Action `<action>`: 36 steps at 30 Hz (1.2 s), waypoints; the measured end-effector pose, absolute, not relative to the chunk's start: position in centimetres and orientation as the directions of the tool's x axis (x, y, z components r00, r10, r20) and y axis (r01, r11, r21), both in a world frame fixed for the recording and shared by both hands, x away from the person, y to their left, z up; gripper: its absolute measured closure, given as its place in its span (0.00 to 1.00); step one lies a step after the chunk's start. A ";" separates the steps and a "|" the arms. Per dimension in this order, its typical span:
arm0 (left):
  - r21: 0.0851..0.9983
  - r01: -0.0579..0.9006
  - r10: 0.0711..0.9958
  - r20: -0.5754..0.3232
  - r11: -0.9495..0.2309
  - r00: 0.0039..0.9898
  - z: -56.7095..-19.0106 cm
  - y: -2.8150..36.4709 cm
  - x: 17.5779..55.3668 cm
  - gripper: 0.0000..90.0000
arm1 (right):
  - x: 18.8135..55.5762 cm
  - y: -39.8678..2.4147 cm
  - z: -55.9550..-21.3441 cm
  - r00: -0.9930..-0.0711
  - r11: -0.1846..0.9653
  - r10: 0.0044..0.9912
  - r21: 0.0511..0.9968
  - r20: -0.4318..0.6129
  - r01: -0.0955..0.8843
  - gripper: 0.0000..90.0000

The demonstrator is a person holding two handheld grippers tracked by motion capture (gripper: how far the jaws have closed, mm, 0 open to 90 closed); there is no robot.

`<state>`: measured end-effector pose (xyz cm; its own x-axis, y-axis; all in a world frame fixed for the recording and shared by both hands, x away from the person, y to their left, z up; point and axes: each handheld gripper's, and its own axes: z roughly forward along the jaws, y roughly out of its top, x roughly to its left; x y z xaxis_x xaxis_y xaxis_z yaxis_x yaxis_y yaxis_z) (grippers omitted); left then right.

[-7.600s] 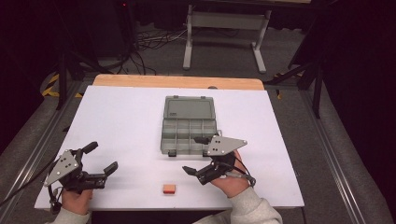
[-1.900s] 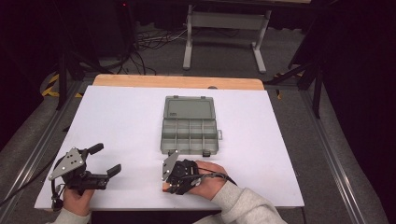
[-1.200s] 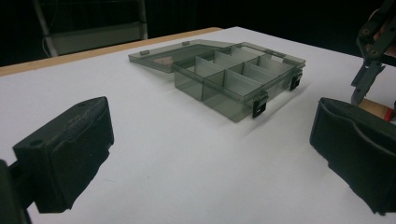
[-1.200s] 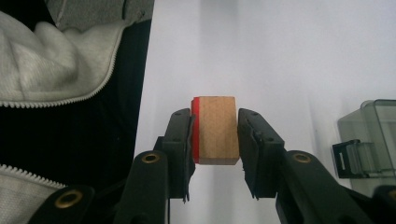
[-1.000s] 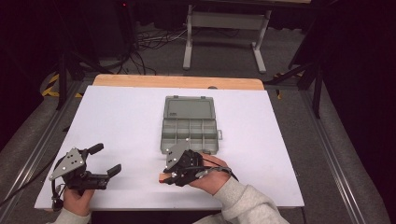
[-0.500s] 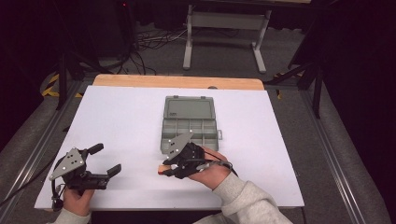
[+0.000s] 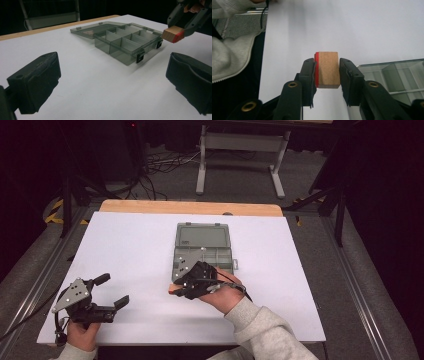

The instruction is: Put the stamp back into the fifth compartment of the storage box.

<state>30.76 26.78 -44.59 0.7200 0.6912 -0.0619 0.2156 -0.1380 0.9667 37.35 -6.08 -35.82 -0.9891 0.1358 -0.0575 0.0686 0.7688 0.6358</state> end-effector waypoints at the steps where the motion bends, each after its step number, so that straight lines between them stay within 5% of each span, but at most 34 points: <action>1: 0.967 0.212 0.690 -0.058 -0.140 0.721 -44.6 26.8 30.8 0.01 | 37.5 -6.1 -35.8 -0.988 0.768 0.141 0.636 -0.057 0.073 0.73; 36: 0.966 0.218 0.689 -0.067 -0.135 0.722 -44.5 26.9 30.7 0.01 | 43.0 -5.7 -36.0 -0.956 0.752 0.285 0.635 -0.067 0.179 0.73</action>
<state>30.72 26.88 -44.52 0.7221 0.6886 -0.0667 0.2183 -0.1352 0.9665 43.04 -5.66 -36.04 -0.9563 0.2846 -0.0672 0.1790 0.7515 0.6349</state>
